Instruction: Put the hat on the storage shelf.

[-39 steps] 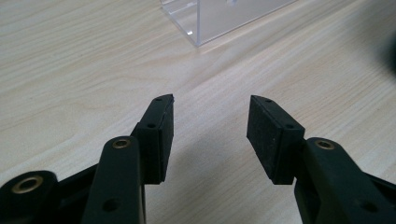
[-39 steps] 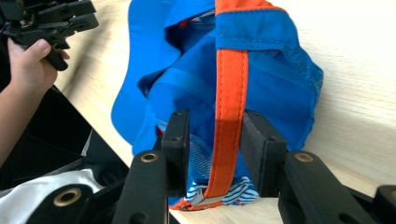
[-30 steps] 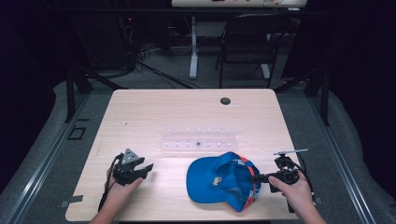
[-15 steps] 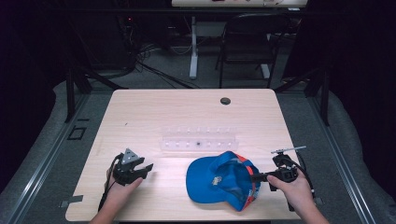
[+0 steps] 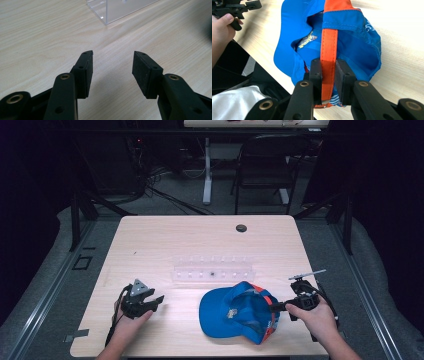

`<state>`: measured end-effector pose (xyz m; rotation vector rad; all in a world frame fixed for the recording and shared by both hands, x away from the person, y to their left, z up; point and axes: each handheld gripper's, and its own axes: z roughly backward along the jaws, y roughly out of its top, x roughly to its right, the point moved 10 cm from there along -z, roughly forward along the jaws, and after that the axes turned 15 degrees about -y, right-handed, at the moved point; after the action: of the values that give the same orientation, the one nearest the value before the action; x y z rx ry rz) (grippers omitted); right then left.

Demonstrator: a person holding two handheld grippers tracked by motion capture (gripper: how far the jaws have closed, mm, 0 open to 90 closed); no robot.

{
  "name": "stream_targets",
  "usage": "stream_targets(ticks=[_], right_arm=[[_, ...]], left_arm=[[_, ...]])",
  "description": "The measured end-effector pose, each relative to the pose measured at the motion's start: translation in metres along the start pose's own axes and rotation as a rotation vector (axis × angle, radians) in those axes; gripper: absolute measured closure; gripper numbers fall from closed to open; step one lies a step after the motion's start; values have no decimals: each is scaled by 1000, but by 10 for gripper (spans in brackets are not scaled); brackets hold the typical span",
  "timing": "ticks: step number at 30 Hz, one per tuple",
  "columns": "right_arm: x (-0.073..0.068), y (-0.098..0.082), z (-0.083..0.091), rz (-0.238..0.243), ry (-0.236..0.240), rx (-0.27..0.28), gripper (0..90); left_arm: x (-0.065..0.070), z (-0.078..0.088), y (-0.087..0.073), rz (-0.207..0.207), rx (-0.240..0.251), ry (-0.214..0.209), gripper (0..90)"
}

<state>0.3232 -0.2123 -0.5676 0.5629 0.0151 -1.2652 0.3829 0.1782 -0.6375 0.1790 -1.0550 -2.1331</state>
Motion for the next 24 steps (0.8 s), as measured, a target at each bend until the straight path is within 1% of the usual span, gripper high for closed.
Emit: stream_targets(ticks=[2,3,4,5,9,11,16,17,18,19,21,23,24], right_arm=[[1,1,1,9,-11,-6,774],[0,2,1,-4,-19,0,774],[1,2,3,12,-22,-12,774],[1,3,4,16,-31,-10,774],[0,6,10,37,-55,-32,774],[0,8,16,57,-72,-45,774],[-5,18,30,81,-106,-41,774],[-5,19,32,96,-111,-41,773],[-6,20,34,98,-121,-42,774],[-7,21,36,83,-123,-50,774],[-8,23,39,69,-127,-56,774],[-9,25,42,73,-137,-65,774],[-11,27,43,60,-147,-61,774]], left_arm=[[0,0,0,0,-1,0,516],[0,0,0,-1,-2,0,516],[0,0,0,-1,-2,0,516],[1,0,0,1,-2,0,516],[1,-1,0,0,-4,-2,516],[1,-1,0,0,-4,-3,516],[0,0,0,0,-1,-1,516],[0,0,0,0,-1,-1,516],[0,0,0,0,-1,-2,516],[0,0,0,0,-4,-1,516],[1,-1,0,-1,-6,-2,516],[1,-1,0,-2,-6,-3,516],[2,-1,0,-4,-7,-3,516]])
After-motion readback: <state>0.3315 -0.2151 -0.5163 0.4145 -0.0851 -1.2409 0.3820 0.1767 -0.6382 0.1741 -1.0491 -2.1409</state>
